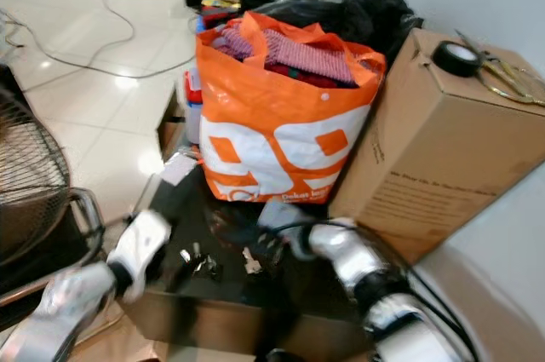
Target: Hang keys on a hook
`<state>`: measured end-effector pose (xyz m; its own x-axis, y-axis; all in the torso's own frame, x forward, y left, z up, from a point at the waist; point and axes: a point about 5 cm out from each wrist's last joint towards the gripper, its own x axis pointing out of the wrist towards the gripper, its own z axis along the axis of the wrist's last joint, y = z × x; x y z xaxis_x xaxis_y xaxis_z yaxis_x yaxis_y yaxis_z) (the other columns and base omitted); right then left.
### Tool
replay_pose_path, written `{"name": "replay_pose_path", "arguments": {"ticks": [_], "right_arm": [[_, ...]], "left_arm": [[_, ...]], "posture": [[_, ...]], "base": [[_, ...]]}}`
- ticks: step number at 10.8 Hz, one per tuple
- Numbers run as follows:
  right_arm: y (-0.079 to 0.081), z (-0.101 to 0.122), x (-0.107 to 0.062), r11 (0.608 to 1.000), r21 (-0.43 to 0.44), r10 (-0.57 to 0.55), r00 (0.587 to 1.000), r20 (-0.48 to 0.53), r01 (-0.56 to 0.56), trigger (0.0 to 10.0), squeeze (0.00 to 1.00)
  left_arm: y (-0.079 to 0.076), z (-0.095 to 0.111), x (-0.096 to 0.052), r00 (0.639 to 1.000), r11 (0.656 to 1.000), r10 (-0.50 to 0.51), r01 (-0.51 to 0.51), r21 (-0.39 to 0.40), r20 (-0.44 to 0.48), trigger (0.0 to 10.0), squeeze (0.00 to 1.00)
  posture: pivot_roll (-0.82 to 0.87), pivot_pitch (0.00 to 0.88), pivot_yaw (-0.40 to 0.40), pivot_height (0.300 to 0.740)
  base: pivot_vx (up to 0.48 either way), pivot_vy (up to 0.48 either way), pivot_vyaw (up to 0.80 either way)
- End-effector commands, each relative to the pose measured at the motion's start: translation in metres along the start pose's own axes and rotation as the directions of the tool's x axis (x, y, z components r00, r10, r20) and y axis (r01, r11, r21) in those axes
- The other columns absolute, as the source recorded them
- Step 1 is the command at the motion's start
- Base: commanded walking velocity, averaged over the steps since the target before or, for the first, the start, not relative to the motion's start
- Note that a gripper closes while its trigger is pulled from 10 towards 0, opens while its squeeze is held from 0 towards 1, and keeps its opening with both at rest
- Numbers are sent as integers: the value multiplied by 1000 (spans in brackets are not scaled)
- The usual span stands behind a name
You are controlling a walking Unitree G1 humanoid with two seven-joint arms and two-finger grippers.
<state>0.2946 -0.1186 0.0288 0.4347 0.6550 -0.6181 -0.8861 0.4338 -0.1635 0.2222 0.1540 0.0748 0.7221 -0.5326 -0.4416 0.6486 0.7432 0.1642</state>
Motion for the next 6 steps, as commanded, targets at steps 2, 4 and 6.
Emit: {"name": "replay_pose_path", "arguments": {"ticks": [2, 4, 6], "right_arm": [[-4, -3, 3, 995, -63, -85, 995, -48, 82, 10000, 353], [6, 1, 17, 993, -86, -85, 993, -87, 77, 10000, 1000], [27, -6, 31, 994, -112, -21, 986, -163, 2, 10000, 1000]], "left_arm": [[-5, -1, 5, 1000, 999, -20, 20, 45, -16, 10000, 0], [-6, -1, 0, 999, 996, -39, 41, 73, -29, 10000, 0], [-9, -5, -15, 996, 994, -66, 71, 87, -66, 10000, 0]], "posture": [[-27, 0, -131, 740], [-25, 0, -130, 740], [-12, 0, -132, 740]], "base": [[0, 0, 0], [0, 0, 0], [0, 0, 0]]}}
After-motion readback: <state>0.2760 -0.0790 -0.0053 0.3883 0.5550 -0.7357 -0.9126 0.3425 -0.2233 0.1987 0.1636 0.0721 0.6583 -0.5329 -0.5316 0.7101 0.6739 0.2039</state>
